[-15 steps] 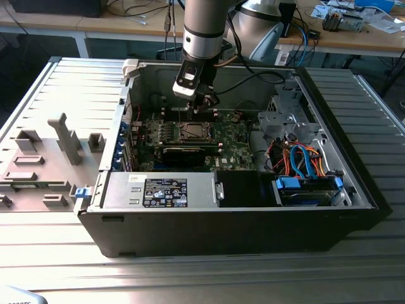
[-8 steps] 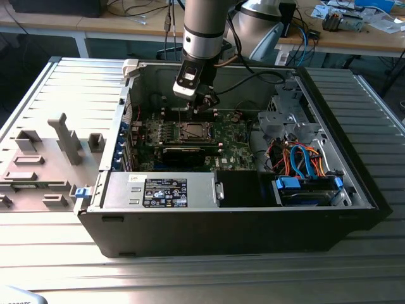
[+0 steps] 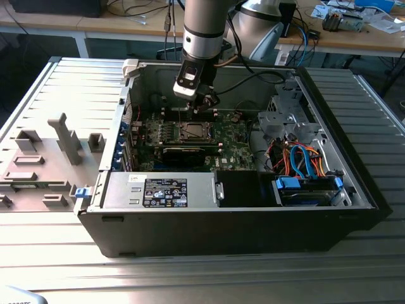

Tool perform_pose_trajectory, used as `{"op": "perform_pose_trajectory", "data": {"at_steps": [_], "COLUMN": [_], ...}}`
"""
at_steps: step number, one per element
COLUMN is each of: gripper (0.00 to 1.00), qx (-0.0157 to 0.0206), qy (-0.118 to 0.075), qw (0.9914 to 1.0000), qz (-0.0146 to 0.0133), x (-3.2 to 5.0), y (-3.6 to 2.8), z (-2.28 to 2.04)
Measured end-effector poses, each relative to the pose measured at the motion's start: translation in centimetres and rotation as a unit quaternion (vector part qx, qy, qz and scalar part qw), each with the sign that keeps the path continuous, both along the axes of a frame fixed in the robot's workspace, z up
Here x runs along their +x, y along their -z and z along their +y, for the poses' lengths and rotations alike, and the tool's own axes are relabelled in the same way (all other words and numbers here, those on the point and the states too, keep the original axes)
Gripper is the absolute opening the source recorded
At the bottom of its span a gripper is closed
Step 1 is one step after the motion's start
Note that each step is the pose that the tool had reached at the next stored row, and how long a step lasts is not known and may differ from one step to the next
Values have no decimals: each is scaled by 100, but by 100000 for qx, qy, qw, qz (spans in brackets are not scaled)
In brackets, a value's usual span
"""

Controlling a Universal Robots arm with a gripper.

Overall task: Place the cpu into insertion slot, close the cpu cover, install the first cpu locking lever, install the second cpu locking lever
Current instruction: 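Install the first cpu locking lever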

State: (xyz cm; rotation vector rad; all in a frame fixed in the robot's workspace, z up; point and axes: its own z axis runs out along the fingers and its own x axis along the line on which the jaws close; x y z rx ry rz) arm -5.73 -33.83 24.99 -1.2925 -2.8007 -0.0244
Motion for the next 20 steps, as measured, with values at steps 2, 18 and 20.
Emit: {"op": "perform_pose_trajectory", "data": {"at_steps": [2, 18, 20], "gripper": [11, 11, 11], "qx": [2, -1, 0], "qy": [-343, -2490, -2562], "qw": [99999, 99969, 99967], "qz": [1, 0, -2], "x": [0, 0, 0], "y": [0, 0, 0], "z": [0, 0, 0]}}
